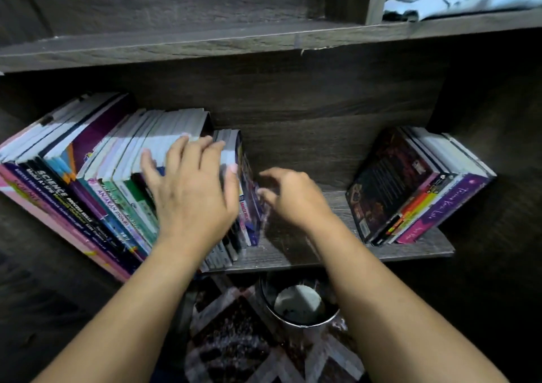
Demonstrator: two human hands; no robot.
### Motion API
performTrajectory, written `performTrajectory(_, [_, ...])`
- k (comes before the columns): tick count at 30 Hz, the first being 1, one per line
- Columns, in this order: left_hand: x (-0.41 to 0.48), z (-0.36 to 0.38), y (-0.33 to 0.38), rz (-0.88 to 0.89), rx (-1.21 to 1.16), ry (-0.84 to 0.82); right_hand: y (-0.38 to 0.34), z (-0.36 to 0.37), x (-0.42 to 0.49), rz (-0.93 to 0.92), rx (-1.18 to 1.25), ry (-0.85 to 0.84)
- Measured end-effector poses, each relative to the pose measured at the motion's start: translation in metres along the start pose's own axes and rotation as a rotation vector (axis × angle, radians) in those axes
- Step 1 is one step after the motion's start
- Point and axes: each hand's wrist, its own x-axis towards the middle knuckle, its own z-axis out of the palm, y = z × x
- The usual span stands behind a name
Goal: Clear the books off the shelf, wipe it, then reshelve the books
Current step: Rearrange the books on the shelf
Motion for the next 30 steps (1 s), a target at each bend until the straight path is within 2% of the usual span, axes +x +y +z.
performTrajectory(3, [-0.008, 0.021, 0.024, 0.228, -0.056, 0.027, 0.029, -0.035, -0.008, 0.023, -0.215, 0.156])
performTrajectory(5, [-0.013, 0.044, 0.041, 0.342, -0.119, -0.029, 0.049, -0.055, -0.015, 0.067, -0.314, 0.262])
performTrajectory(11, [-0.041, 0.13, 0.086, 0.266, -0.195, -0.582, 0.102, -0.098, -0.039, 0.266, -0.353, 0.45])
performTrajectory(13, [-0.057, 0.157, 0.09, 0.255, -0.225, -0.723, 0.114, -0.107, -0.043, 0.33, -0.394, 0.492])
performTrajectory(15, [-0.072, 0.179, 0.085, 0.248, -0.234, -0.807, 0.122, -0.111, -0.045, 0.45, -0.454, 0.463])
performTrajectory(18, [-0.087, 0.195, 0.072, 0.269, -0.242, -0.771, 0.127, -0.107, -0.042, 0.628, -0.499, 0.369])
performTrajectory(23, [-0.09, 0.197, 0.069, 0.285, -0.22, -0.738, 0.123, -0.098, -0.03, 0.72, -0.594, 0.354])
performTrajectory(27, [-0.09, 0.196, 0.071, 0.293, -0.178, -0.752, 0.119, -0.087, -0.023, 0.645, -0.548, 0.44])
performTrajectory(30, [-0.09, 0.195, 0.07, 0.301, -0.165, -0.752, 0.11, -0.085, -0.027, 0.532, -0.288, 0.617])
